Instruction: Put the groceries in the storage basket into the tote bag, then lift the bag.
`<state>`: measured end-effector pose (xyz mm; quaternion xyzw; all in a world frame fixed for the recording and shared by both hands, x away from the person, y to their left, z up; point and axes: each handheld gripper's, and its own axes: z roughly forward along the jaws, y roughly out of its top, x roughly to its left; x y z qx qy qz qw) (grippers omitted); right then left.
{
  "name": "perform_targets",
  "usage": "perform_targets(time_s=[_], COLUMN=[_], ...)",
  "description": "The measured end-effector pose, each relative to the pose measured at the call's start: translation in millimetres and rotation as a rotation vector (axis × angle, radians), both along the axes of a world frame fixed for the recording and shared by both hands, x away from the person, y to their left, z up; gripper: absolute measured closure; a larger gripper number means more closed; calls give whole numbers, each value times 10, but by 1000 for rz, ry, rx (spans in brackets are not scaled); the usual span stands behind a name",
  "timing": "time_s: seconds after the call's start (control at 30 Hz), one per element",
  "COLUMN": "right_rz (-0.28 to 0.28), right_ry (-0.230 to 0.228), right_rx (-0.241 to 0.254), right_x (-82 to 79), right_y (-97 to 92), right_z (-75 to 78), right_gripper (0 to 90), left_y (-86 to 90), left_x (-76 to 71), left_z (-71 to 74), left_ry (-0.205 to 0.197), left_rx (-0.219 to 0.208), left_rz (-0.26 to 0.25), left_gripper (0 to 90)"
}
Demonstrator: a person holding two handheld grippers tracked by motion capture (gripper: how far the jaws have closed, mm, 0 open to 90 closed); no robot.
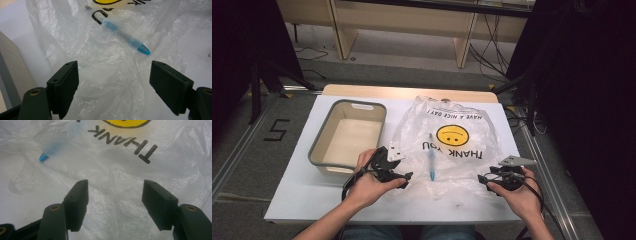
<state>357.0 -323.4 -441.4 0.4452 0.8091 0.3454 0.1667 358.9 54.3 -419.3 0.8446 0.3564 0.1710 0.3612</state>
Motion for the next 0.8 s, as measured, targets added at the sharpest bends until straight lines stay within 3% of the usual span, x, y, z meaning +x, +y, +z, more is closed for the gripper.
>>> perform_targets(time_s=[0.8], right_rz=[-17], right_ry=[-6], right_rx=[7], right_x=[-14], right_y=[-36], right_z=[37], right_gripper=[365], left_y=[-29], left_x=[21], left_z=[-85], left_ry=[7], left_rx=[27], left_rz=[-7], left_gripper=[237])
